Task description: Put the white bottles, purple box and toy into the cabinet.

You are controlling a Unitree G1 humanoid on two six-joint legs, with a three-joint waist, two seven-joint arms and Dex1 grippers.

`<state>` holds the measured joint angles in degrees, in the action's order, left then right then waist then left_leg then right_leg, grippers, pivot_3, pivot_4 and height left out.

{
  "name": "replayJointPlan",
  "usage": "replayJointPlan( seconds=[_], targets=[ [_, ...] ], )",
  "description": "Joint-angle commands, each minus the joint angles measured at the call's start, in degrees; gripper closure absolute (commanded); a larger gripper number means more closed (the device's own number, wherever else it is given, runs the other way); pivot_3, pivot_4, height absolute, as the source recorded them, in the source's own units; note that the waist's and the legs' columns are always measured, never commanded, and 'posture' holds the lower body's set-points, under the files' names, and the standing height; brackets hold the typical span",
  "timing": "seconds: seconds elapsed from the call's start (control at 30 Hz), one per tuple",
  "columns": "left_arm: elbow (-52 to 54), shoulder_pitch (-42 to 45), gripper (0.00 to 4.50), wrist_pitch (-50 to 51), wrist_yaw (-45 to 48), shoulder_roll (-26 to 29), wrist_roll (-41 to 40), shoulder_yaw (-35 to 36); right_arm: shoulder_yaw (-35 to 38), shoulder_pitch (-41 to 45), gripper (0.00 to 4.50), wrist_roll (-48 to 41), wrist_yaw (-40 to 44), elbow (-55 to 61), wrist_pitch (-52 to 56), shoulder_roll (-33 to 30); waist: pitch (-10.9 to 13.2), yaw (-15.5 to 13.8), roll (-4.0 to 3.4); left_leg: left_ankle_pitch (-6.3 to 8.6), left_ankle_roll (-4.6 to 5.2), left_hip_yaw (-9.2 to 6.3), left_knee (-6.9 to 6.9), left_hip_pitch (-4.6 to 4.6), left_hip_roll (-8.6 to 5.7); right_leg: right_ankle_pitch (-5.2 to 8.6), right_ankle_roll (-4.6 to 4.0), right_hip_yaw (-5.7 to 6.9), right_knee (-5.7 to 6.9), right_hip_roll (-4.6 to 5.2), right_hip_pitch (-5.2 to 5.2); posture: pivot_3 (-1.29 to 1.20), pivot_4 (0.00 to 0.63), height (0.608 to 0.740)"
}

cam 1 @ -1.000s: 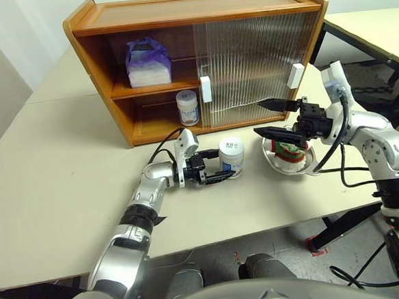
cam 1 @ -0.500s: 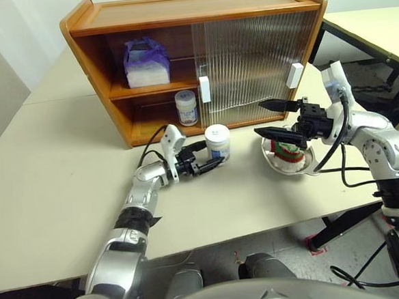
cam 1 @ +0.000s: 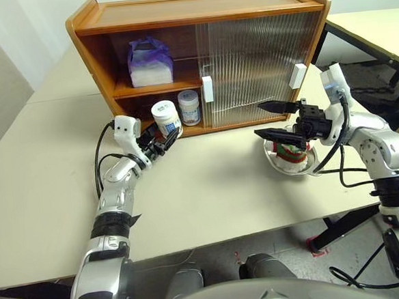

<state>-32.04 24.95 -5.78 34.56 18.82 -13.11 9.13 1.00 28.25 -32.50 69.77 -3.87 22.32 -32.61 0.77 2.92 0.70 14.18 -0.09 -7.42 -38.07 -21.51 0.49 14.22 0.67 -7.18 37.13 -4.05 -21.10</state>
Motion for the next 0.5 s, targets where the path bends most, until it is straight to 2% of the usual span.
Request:
replayJointPlan(
  seconds=[0.03, 0.5],
  targets=[
    [-2.4, 2.5, 1.43, -0.8, -3.5, 0.2, 0.8, 1.1, -0.5, 0.1, 0.0, 1.1, 0.5, -0.5, -0.9, -0.2, 0.0, -0.1, 0.0, 0.0, 0.0, 0.0, 0.0, 0.0, 0.0, 0.0, -0.01, 0.0, 0.0, 0.0, 0.0, -0.09, 0.0, 0.74],
    [-21.9, 12.6, 1.43, -5.1, -16.0, -0.5, 5.6, 0.7, -0.2, 0.1, 0.0, 1.2, -0.1, 0.3, -0.3, 0.1, 0.0, -0.1, 0.01, -0.03, 0.0, 0.03, -0.04, 0.1, -0.02, -0.09, -0.02, 0.06, 0.0, -0.01, 0.11, -0.1, 0.0, 0.74]
  ],
)
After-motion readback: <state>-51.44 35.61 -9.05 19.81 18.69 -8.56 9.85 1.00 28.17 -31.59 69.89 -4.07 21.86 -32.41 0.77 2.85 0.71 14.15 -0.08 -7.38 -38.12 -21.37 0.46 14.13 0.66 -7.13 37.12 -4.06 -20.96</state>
